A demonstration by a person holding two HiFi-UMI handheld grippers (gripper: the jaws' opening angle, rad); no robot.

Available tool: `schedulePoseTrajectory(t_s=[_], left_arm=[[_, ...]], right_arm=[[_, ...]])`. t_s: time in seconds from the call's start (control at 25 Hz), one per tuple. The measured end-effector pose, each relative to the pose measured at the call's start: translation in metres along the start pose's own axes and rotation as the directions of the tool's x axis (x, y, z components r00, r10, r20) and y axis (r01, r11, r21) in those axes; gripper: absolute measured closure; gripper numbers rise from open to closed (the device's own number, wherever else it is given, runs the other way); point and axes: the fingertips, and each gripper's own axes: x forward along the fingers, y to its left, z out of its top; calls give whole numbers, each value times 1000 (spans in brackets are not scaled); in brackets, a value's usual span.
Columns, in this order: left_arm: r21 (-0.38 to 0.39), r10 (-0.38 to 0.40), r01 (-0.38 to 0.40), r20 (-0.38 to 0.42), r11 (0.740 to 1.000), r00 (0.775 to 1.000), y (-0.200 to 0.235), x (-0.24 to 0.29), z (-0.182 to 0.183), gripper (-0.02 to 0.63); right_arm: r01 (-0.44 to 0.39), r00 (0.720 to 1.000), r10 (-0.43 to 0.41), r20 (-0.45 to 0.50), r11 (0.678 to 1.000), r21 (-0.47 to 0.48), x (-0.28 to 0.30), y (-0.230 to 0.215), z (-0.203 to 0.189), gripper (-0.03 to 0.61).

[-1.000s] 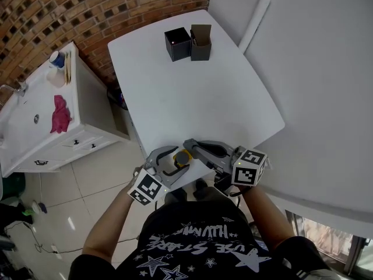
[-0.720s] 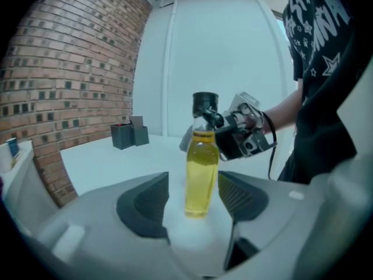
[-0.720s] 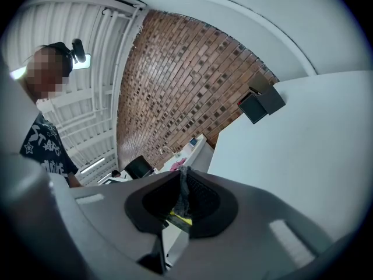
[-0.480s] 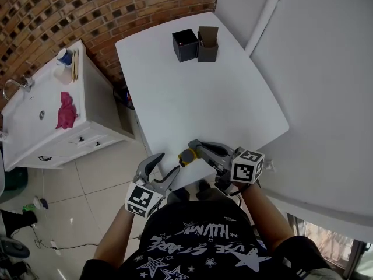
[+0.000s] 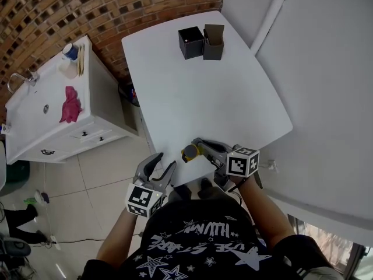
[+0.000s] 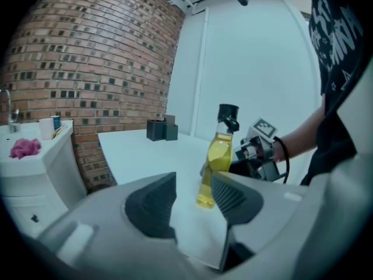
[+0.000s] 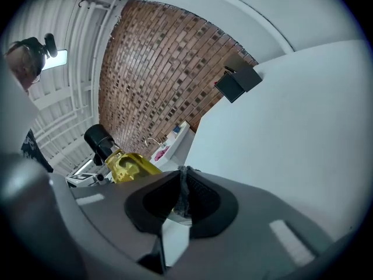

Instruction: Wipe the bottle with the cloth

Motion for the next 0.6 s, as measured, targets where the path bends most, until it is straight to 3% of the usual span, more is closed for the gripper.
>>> schedulePoseTrajectory(t_s=[0.44,0.6], left_arm=[[-30,75,-75,17,997,997,7,-12,3,427],[-30,128,-127,50,991,990,13,-20,13,461]], right_arm=[[71,995,-73,-61,997,-32,5,-16,-16,543],[124,989,-127,-70,991,-44,2,-21,-20,543]])
